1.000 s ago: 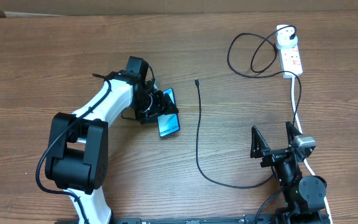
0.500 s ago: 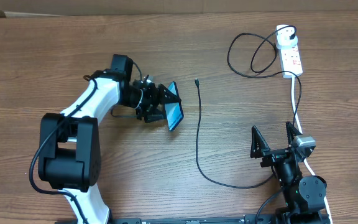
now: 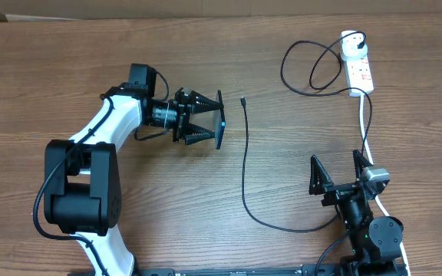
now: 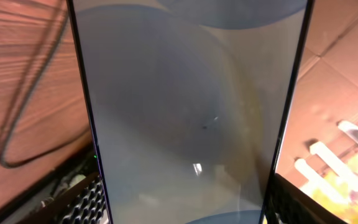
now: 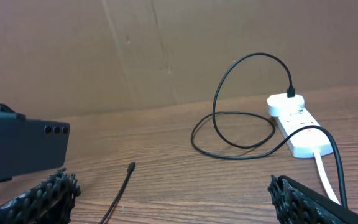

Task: Plug charger to phone and switch on socket
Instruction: 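Rotate the held phone sideways toward the cable connector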

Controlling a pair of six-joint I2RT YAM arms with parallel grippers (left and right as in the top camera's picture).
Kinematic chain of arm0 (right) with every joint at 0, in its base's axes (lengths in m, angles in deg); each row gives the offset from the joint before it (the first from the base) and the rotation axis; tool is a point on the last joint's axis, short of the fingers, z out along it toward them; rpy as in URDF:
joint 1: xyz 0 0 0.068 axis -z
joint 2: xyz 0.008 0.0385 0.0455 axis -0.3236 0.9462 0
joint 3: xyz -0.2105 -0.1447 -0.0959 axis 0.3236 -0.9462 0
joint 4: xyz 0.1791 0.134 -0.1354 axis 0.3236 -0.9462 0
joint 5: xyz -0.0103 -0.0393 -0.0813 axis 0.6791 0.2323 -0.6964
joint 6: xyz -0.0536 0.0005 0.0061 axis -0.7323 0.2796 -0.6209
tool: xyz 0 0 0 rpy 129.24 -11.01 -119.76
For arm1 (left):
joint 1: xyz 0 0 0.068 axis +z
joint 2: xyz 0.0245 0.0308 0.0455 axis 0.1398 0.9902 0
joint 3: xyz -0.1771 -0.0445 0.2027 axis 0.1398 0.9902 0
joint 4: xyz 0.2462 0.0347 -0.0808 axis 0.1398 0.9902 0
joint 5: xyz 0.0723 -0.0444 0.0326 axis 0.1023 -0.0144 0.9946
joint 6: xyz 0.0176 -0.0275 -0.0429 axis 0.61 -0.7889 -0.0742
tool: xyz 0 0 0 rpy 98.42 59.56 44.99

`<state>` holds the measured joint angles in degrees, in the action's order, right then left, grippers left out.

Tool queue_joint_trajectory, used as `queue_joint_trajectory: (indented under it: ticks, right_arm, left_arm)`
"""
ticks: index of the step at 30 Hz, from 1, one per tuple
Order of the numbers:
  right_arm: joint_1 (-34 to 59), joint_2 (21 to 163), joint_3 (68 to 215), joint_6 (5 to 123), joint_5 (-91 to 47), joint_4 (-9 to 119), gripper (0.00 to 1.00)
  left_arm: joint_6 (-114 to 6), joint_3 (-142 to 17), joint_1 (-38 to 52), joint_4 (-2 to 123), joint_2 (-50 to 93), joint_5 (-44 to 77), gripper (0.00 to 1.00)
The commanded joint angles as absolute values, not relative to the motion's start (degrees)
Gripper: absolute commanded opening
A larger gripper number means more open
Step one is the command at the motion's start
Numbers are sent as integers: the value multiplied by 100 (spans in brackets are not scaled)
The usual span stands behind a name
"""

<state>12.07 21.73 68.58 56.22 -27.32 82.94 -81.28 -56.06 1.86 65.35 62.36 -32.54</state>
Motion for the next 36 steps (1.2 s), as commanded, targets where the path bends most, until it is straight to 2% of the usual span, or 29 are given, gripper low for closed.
queue_joint_trajectory:
  ticks: [1,18,36]
  right_arm:
    - [1181,2149,6799,5596,-2699,8327,100]
    - [1181,2149,6799,5596,-2699,8327,100]
    - [1181,2149,6799,5596,-2699,8327,100]
  left_arm:
    - [-8441,-5752,295,6404,6155,-3991,58]
    - [-8576,-5752,551,6371,6155,-4454,58]
    - [-8574,-5752,551,6369,6155,-4445,57]
